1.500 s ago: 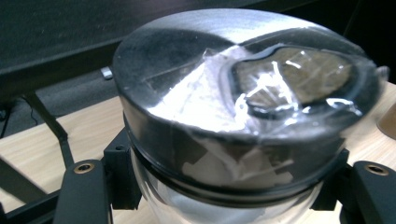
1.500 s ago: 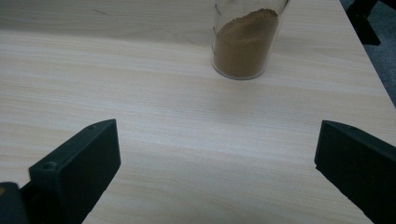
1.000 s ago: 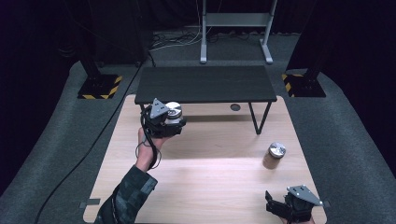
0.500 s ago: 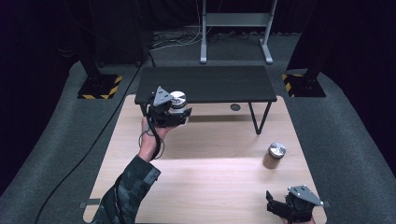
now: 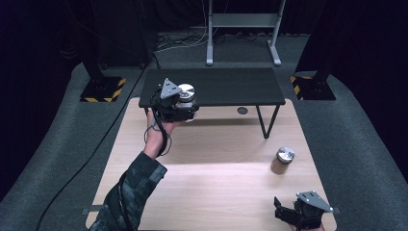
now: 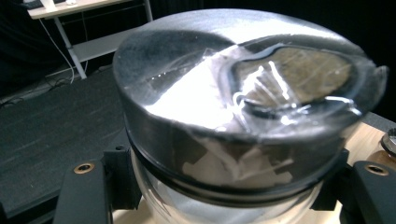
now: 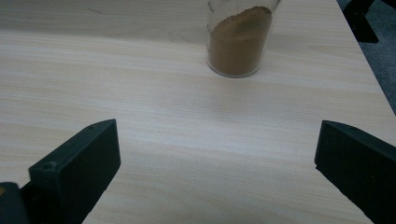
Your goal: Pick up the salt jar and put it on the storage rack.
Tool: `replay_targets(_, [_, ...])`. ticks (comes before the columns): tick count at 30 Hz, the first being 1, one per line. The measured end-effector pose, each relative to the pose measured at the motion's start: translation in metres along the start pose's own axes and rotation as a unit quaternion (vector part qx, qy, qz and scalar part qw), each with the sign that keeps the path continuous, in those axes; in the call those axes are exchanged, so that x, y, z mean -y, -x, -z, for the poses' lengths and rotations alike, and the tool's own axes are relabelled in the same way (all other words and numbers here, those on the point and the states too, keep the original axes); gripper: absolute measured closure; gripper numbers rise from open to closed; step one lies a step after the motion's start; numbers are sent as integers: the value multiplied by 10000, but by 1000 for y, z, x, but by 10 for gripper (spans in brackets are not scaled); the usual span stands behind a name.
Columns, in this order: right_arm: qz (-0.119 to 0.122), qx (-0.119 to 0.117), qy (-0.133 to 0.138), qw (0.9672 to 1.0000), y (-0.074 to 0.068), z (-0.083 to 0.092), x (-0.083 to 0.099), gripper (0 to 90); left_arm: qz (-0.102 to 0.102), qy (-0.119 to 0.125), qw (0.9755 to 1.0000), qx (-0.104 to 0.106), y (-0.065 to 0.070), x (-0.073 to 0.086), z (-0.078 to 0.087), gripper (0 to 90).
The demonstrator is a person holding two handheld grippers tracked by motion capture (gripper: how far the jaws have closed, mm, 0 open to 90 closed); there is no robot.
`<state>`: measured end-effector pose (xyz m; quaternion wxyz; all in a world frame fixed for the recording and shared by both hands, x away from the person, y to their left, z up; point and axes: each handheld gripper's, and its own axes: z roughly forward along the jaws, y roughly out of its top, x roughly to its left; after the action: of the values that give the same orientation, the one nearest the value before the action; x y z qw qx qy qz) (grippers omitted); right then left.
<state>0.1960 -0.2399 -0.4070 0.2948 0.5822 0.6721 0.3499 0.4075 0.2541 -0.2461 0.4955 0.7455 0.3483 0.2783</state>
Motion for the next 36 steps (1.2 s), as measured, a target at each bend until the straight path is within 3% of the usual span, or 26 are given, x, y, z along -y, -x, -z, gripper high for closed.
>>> replay_targets(13, [34,-34,-45,10000,-1,-3,0,0,47,19,10000,-70,-7,-18,-6,308])
replay_targets(23, [34,-45,-59,10000,-1,-3,-1,0,64,-103,9998,-174,-13,-34,-22,308])
replay_targets(29, [55,-70,-73,9999,-1,-4,-1,0,293,-242,9990,-217,-23,-39,-41,308])
replay_targets(36, [35,-70,-79,9999,1,-4,-1,0,416,-273,9985,-230,-25,-36,-56,308])
